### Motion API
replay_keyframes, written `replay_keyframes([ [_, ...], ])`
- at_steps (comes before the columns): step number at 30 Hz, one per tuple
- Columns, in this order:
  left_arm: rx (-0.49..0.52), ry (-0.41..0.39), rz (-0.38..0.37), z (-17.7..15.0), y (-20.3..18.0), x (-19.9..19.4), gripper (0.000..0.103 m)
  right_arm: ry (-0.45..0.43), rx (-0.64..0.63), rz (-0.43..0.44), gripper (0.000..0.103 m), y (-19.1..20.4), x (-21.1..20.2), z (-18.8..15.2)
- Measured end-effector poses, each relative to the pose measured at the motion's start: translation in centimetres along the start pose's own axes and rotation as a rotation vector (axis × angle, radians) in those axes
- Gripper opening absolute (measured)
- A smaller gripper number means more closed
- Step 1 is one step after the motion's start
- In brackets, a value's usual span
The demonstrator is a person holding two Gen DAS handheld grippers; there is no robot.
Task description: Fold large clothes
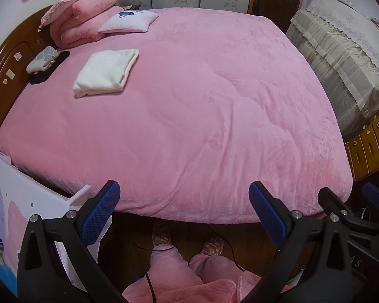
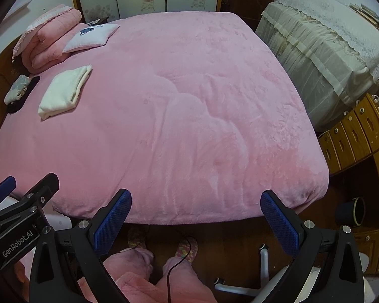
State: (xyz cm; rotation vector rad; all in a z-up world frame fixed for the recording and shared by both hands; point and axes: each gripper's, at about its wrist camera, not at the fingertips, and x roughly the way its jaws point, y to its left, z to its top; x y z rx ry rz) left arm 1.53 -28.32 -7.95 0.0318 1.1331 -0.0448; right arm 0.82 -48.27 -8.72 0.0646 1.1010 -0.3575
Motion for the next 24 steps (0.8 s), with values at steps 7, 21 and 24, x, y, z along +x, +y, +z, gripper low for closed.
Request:
replay_keyframes([
  [7,-0.001,-0.009,0.011,-0.2,-0.7,-0.6,0.101,-0.01,-0.002,0.001,0.103,-0.5,-0.7,0.1],
  [21,-0.01,-0.028,0.039,0.2,-2.2,-1.5,0.101,-0.024,-0.013,0.009,0.103,-1.2,-1.6,0.8],
  [24,-0.011,-0.028,0.034,0.3,-2.3,-1.5,0.101,-0.029,-0.011,0.008,0.103,-1.3,-1.8,1.0],
])
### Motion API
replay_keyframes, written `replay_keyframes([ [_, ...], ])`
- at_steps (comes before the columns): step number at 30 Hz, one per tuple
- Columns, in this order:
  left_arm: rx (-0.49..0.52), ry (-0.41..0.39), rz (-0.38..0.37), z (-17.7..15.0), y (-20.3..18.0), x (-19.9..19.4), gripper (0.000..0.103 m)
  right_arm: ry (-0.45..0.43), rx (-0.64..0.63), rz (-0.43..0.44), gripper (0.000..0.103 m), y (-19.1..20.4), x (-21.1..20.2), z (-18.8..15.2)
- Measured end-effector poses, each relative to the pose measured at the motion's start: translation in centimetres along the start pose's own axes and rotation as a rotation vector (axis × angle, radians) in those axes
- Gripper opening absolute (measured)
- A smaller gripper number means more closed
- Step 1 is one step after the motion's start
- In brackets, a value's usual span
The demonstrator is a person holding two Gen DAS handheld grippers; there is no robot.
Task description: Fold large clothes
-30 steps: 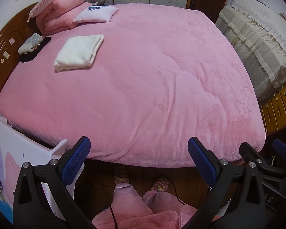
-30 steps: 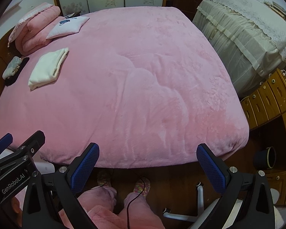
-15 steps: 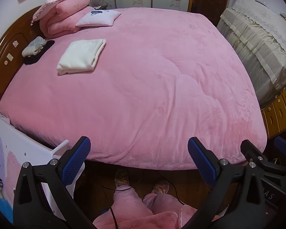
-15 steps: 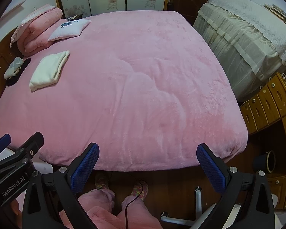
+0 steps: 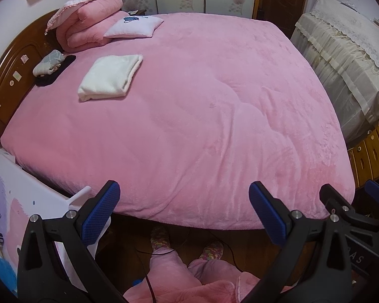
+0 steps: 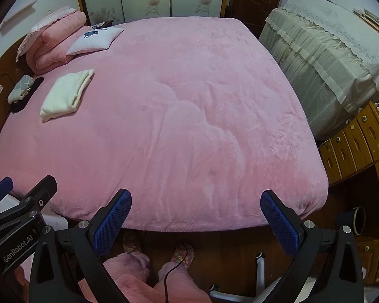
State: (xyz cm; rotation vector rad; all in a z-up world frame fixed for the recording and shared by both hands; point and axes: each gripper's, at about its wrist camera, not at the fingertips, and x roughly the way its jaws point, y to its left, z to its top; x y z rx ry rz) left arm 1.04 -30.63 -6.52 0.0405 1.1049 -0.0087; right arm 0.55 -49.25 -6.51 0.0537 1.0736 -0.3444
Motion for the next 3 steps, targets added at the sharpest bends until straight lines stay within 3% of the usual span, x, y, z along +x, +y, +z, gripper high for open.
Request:
replay_keyframes([
  [3,0.004,0.0,0.004,0.17,-0.16,0.08,0.101,0.001,0.003,0.0,0.103,-0.19,-0.09,0.19],
])
